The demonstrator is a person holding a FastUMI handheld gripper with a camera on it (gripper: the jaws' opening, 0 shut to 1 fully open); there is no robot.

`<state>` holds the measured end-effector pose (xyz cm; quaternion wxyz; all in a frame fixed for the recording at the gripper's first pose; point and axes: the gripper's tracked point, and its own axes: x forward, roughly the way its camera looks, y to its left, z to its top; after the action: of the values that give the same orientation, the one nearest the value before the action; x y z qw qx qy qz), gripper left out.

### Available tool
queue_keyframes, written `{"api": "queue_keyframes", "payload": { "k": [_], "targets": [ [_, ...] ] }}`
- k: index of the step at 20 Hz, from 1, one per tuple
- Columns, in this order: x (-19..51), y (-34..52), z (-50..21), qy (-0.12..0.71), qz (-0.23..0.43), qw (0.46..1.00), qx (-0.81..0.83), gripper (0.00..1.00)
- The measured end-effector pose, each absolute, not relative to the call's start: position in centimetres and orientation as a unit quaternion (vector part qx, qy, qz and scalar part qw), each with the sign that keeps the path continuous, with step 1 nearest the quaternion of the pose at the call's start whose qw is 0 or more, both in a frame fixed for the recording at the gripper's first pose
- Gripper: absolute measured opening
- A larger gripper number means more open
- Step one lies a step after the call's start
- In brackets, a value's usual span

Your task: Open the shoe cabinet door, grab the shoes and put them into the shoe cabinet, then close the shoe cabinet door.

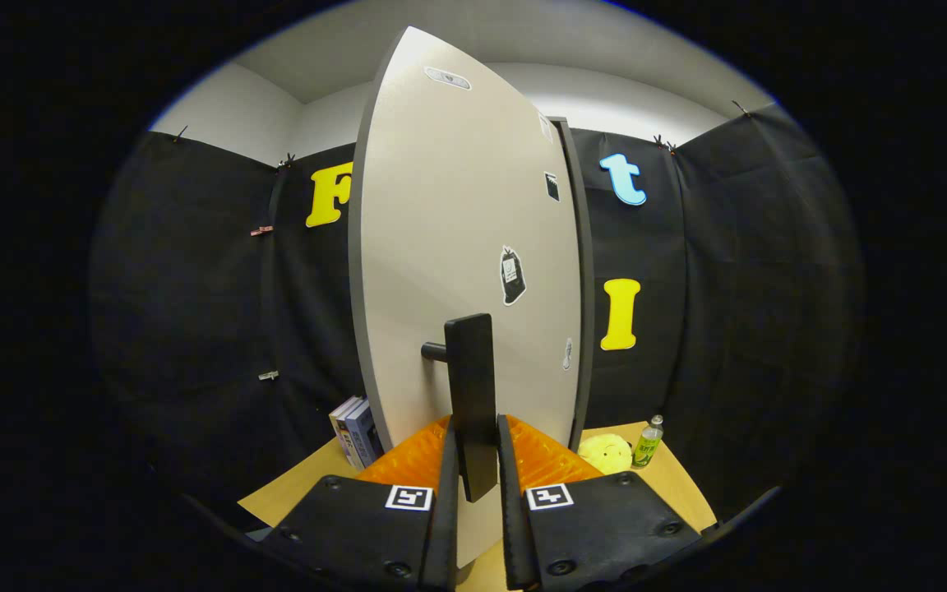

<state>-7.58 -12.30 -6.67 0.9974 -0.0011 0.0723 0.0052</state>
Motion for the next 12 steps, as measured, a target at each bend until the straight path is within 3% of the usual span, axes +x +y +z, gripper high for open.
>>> {"api": "queue_keyframes", "payload": {
  "k": [12],
  "targets": [
    [-10.7,-19.0,-5.6,0.063,-0.037,0.997,0.006,0.25]
  ]
}}
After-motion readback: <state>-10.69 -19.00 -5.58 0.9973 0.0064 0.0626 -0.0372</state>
